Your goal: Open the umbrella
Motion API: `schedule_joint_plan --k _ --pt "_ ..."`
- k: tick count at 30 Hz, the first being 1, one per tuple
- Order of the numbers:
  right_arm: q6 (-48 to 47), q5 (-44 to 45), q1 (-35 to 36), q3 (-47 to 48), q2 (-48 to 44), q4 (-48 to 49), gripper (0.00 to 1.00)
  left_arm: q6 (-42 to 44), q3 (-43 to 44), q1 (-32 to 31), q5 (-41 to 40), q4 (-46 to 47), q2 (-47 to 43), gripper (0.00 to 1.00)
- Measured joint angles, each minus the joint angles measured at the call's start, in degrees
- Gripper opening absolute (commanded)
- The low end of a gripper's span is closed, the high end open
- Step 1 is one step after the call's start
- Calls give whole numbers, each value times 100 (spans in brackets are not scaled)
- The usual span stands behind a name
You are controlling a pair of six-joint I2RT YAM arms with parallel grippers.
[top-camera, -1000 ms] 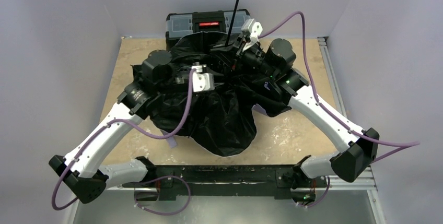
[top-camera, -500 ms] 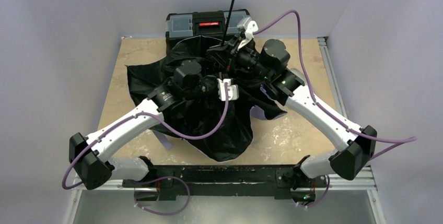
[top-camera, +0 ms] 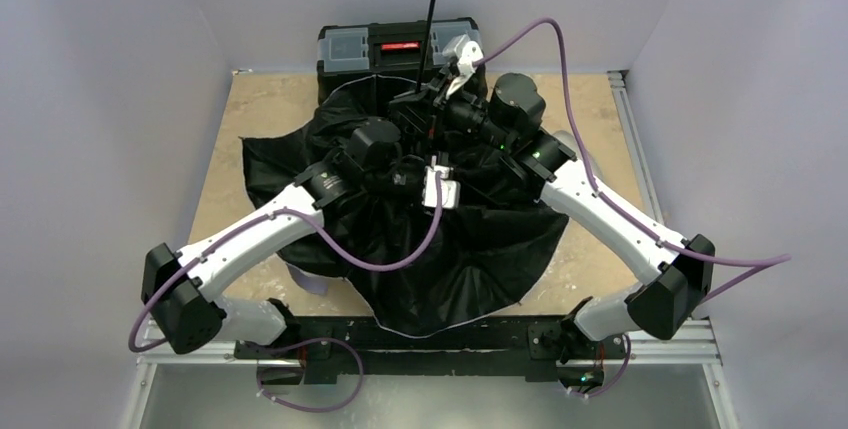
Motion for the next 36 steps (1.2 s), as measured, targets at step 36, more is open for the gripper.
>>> schedule_joint_plan --k 36 --pt "-7 -428 -79 -129 -426 267 0 -3582 595 1716 896 855 -918 33"
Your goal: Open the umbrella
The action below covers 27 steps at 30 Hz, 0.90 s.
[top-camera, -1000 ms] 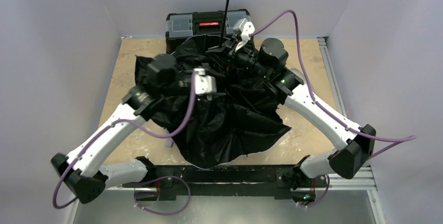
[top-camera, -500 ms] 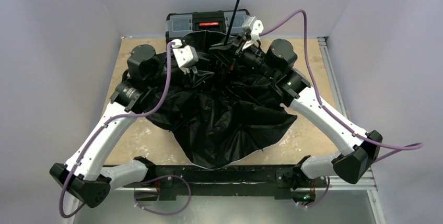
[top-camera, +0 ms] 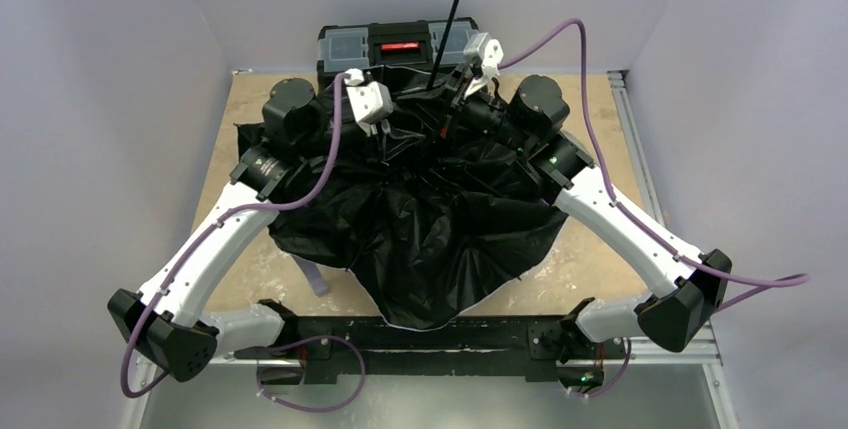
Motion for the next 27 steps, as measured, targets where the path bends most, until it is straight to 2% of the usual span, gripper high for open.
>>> schedule_joint_plan --k 5,13,27 --pt "55 -37 0 2 0 26 0 37 44 -101 -175 37 247 27" --pt "76 -61 -37 4 2 33 0 -7 44 -122 -341 26 341 5" --pt "87 0 2 234 387 -433 0 503 -756 111 -201 380 162 4"
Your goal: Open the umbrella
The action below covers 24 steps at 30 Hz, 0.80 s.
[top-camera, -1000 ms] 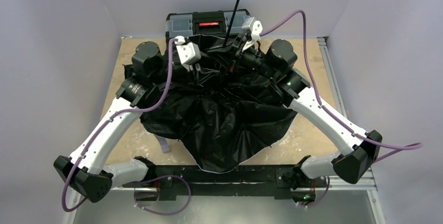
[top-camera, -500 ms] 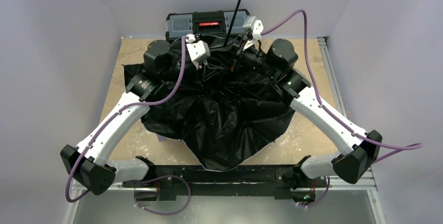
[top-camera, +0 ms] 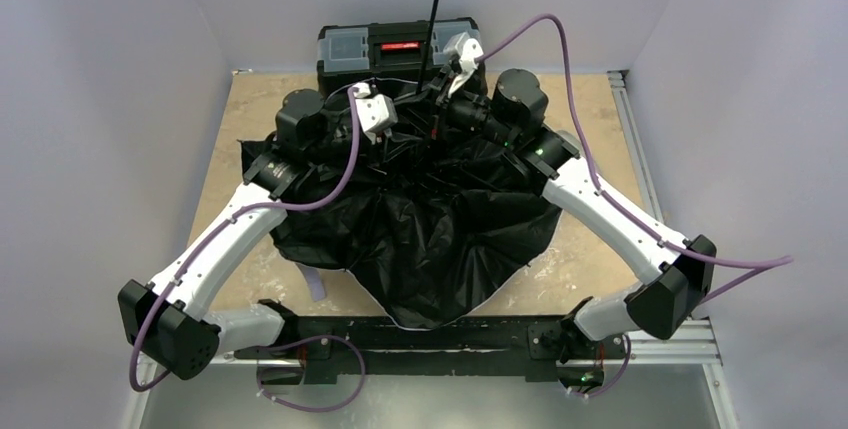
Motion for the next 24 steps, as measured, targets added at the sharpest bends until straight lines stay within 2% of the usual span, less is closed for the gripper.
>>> schedule_joint_plan --k 17,24 --pt "0 48 15 398 243 -358 0 249 -243 291 369 256 37 6" --pt "-46 35 39 389 243 -352 0 238 -229 321 448 199 -42 17"
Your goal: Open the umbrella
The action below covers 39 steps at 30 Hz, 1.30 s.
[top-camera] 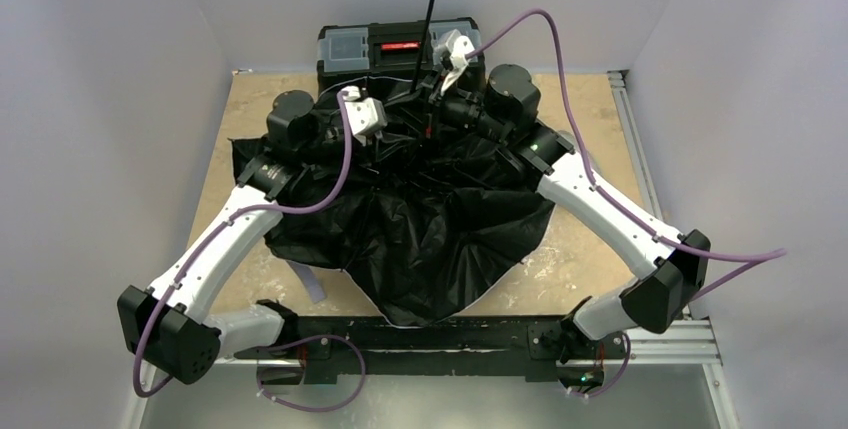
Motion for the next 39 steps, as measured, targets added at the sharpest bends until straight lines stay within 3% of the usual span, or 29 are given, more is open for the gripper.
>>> schedule_joint_plan --k 11,18,28,35,39 --pt "415 -142 -2 -354 -372 1010 0 -944 428 107 7 -326 -229 39" --pt "686 -146 -46 -354 -658 1641 0 -1622 595 140 -68 -192 -243 40" --pt "638 -260 -4 -358 -656 1655 0 -1849 1025 57 -195 -385 -238 47" --pt "498 -361 42 -439 -654 1471 0 -1882 1368 -31 -208 -470 -236 47" --pt "426 -428 59 -461 -625 1340 0 -1899 1526 -87 -280 -483 -221 34"
